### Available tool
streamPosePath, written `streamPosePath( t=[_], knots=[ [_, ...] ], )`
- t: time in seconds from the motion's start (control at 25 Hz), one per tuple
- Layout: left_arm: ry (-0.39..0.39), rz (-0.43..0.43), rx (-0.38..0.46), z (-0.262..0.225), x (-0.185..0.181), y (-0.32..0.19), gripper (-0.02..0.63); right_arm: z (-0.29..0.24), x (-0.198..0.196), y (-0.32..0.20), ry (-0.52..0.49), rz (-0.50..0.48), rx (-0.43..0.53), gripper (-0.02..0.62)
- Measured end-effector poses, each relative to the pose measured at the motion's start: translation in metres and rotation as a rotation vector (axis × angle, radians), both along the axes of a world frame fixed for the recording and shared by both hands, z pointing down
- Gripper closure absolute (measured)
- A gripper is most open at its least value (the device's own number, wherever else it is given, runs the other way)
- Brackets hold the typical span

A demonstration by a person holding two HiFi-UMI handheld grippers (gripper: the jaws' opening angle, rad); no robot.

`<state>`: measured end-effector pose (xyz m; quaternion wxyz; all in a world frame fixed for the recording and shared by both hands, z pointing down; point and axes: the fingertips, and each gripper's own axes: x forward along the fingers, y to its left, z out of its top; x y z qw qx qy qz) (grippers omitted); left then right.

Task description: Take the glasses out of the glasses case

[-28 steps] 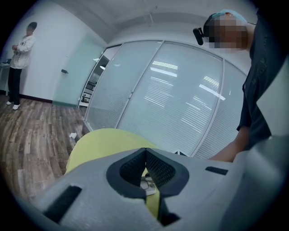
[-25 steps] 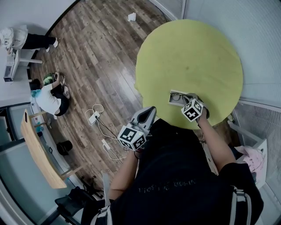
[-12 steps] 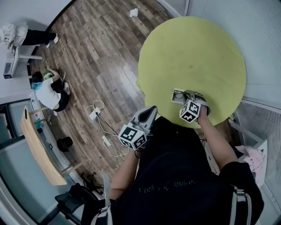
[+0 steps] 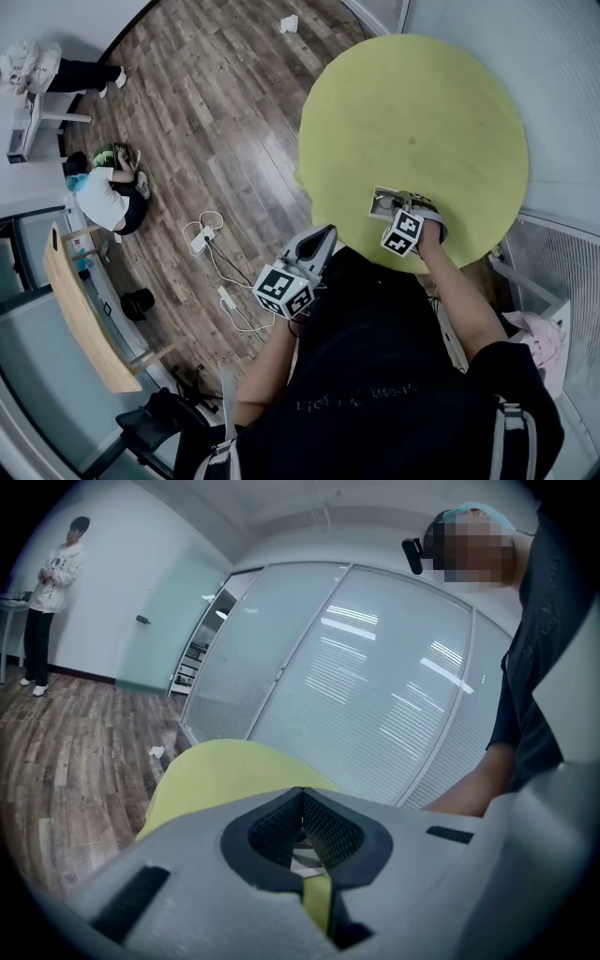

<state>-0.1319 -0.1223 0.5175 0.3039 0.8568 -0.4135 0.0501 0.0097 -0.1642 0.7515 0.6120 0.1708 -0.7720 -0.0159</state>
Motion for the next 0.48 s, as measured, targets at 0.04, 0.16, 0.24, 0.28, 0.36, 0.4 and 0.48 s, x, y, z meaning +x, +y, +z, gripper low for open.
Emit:
streamPosePath(
  t=[0.04, 0.16, 0.24, 0.28, 0.36, 0.4, 0.48],
  knots=[
    [0.0, 0.001, 0.0, 0.0, 0.0, 0.0, 0.589, 0.004, 0.003, -0.002, 0.012, 0.002, 0.005, 0.565],
    [-0.002, 0.003, -0.007, 0.001, -0.001, 0.002, 0.589, 0.004, 0.007, -0.009, 0.024, 0.016, 0.026, 0.565],
    [-0.003, 0.005, -0.006, 0.0, -0.001, 0.002, 0.589, -0.005, 0.006, -0.014, 0.014, 0.028, 0.046, 0.564],
    [-0.002, 0.006, -0.006, 0.001, 0.0, 0.002, 0.589, -0.008, 0.006, -0.016, 0.006, 0.032, 0.054, 0.563],
    [0.0, 0.011, -0.01, 0.002, 0.001, 0.002, 0.589, -0.008, 0.007, -0.015, 0.005, 0.032, 0.051, 0.563],
    [0.0, 0.014, -0.014, 0.003, 0.002, 0.002, 0.589, -0.005, 0.008, -0.014, 0.013, 0.027, 0.046, 0.563],
    [0.001, 0.021, -0.018, 0.004, 0.005, 0.001, 0.589, 0.0, 0.012, -0.015, 0.032, 0.016, 0.038, 0.561]
  ],
)
